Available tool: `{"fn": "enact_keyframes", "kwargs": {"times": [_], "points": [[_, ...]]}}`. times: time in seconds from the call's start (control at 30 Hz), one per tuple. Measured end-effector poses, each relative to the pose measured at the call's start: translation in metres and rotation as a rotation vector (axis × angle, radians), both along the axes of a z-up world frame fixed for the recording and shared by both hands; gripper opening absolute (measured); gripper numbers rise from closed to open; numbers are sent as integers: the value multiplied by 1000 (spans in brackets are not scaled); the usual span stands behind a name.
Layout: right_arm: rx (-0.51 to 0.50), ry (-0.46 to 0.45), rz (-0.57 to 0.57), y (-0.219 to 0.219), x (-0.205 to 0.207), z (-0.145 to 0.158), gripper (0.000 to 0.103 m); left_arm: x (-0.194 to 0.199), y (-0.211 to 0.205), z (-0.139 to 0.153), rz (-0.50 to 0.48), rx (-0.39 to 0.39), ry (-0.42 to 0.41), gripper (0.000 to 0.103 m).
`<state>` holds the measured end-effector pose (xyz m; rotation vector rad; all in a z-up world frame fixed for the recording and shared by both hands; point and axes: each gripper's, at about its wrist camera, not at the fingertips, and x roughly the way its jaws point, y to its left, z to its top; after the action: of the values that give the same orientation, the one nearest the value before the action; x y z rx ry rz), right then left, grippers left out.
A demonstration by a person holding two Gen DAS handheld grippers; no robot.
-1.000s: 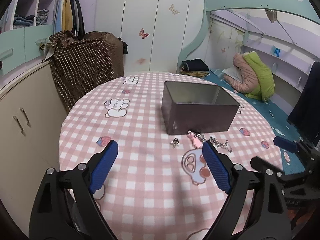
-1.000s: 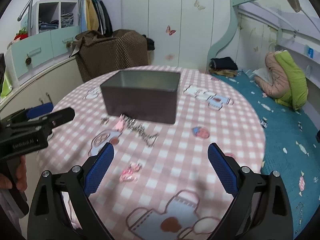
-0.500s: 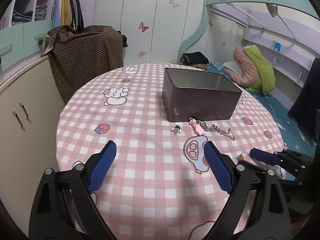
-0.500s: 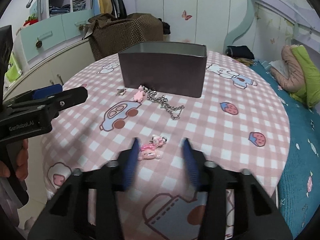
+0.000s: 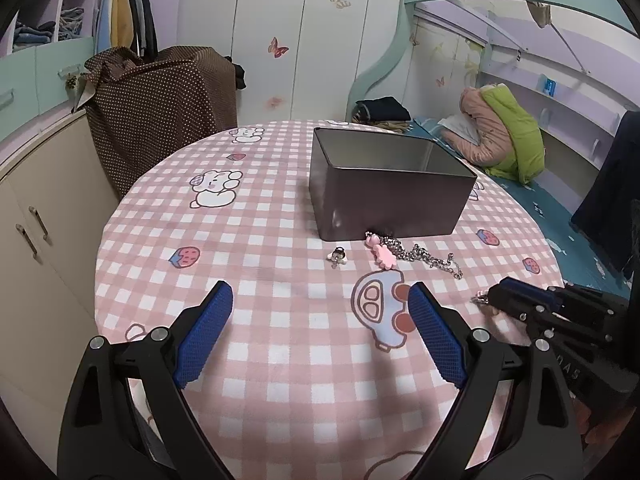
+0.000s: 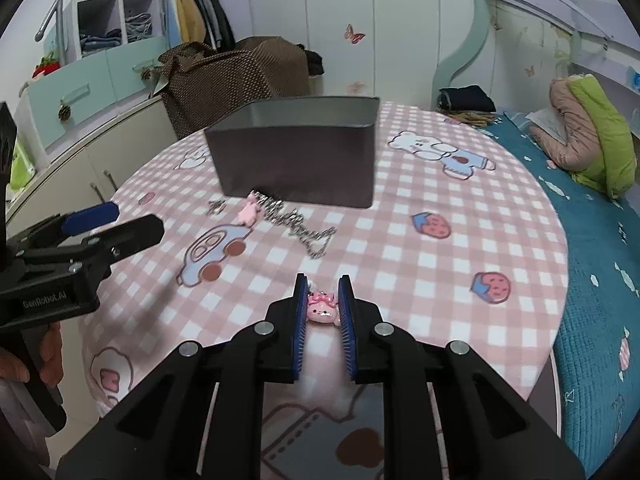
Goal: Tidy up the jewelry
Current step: 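Lower the right tool onto the pink bear charm and close it, then grasp the small silver stud earring with the left tool while the right tool holds the bear charm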
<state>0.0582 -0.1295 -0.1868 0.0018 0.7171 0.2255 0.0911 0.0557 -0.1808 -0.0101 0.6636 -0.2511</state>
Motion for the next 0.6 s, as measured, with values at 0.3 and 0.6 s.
{"fn": "enact_keyframes", "kwargs": {"times": [0.3, 0.6], "points": [[1, -37, -52, -17, 15, 12, 15, 25, -3, -1, 4, -14, 26, 90], [-10, -45, -83, -27, 37, 14, 15, 61, -9, -10, -17, -28, 85, 83]]}}
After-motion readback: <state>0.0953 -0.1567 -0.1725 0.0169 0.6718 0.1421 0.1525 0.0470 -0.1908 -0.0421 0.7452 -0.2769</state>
